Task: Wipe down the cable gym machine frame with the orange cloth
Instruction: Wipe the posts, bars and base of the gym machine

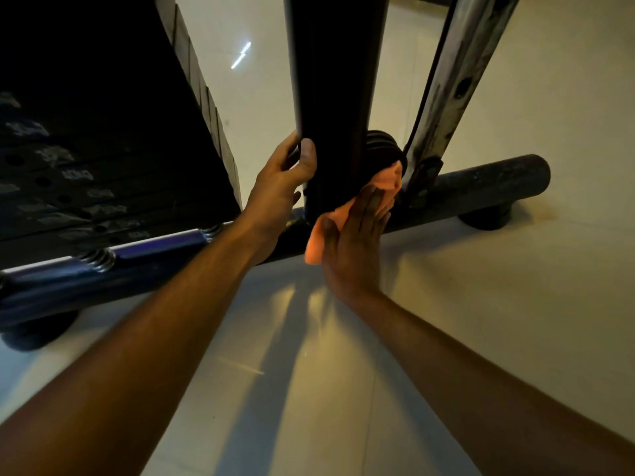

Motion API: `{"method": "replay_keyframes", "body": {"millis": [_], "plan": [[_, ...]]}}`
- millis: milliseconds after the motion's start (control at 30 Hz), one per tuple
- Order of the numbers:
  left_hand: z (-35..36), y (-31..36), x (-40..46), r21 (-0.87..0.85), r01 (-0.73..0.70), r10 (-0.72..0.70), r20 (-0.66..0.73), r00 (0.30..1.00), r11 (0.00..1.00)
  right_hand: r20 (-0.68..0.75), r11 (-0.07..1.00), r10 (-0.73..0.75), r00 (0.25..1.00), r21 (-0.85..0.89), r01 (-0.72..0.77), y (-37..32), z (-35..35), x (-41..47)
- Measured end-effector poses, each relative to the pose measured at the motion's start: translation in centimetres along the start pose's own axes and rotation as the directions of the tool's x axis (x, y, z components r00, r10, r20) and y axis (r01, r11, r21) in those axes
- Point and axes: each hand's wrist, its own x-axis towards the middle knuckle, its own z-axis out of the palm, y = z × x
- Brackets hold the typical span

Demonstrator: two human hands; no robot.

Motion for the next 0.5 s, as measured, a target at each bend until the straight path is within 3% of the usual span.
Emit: {"method": "replay_keyframes", "body": {"millis": [67,100,200,267,333,433,500], "plan": [[-0.1,-0.6,0.1,0.014,0.009,-0.009,0.009,1.0,1.0,-0.025,0.982,0.136,0.99,0.136,-0.132,-1.7,0.7,0.2],[-0.1,-0.9,0.1,0.016,0.015,-0.015,0.011,1.0,1.0,-0.035,0.985,0.127,0.991,0.124,-0.121,-1.4,0.9,0.2],[-0.1,-1.8,0.1,0.006,0.022,-0.022,0.019,1.0,1.0,0.032,0.984,-0.121,0.992,-0.128,0.124,2.5,1.0,-0.6],[-0.2,-2.2,0.2,0.007,0.018,-0.018,0.03,0.999,1.0,0.078,0.955,-0.205,0.976,-0.203,0.217,4.3,0.8,-1.1],[-0.2,-2.5,0.4,0.007,0.013,-0.013,0.039,0.999,1.0,0.049,0.979,-0.122,0.991,-0.162,0.128,3.1,1.1,-1.3],[-0.1,-2.7,0.5,0.005,-0.013,0.012,0.05,0.999,1.0,-0.045,0.979,0.201,0.979,-0.01,-0.201,-1.3,2.8,-1.1],[-0.1,-3.0,0.6,0.002,-0.02,0.02,0.051,0.998,1.0,-0.064,0.963,0.267,0.962,-0.005,-0.268,-2.4,3.3,-1.4]]}}
